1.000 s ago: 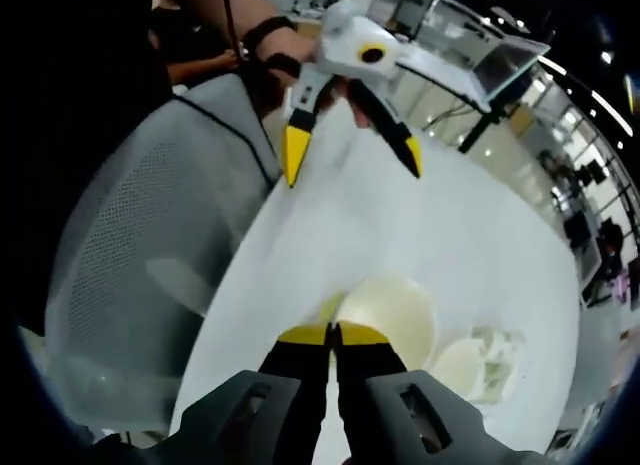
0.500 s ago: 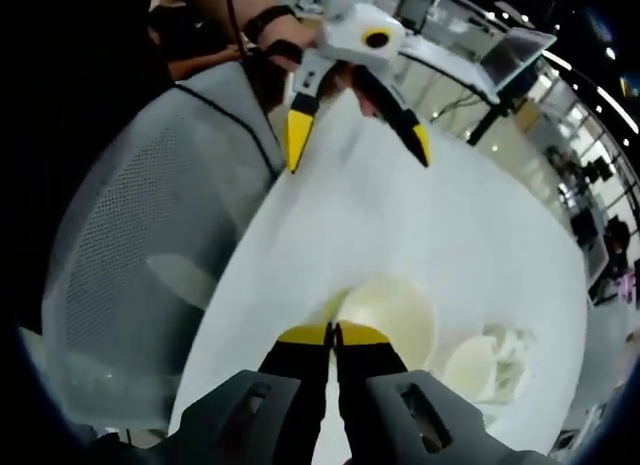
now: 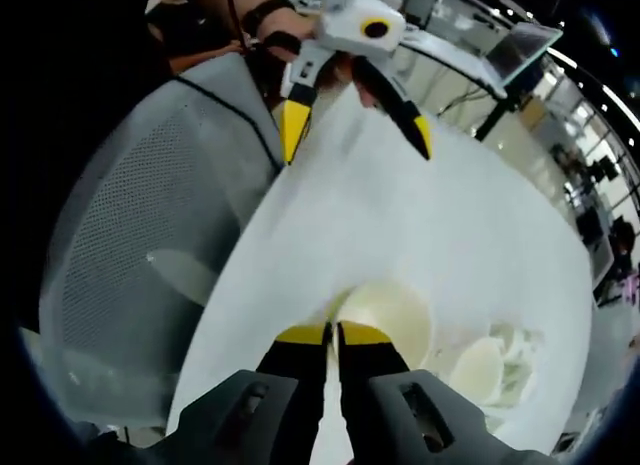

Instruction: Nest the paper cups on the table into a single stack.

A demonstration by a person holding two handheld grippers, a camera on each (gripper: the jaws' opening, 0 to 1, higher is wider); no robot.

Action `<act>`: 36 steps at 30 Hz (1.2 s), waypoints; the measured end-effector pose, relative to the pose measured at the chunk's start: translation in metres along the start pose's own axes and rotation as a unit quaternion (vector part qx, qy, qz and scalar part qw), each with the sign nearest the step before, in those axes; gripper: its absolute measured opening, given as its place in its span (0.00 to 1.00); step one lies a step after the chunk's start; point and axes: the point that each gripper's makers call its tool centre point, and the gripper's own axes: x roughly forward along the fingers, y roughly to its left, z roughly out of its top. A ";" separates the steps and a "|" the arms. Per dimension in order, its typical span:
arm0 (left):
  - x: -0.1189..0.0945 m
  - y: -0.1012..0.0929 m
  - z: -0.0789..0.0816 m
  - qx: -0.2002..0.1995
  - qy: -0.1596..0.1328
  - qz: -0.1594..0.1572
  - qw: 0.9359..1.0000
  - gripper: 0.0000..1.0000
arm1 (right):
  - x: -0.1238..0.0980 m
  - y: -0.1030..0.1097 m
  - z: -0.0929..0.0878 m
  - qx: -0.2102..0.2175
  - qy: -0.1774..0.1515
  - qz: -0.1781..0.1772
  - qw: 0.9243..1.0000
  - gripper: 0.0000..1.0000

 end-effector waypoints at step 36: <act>-0.002 0.005 -0.001 -0.001 -0.001 0.005 1.000 0.94 | 0.000 0.000 0.000 0.019 -0.008 -0.007 1.000 0.09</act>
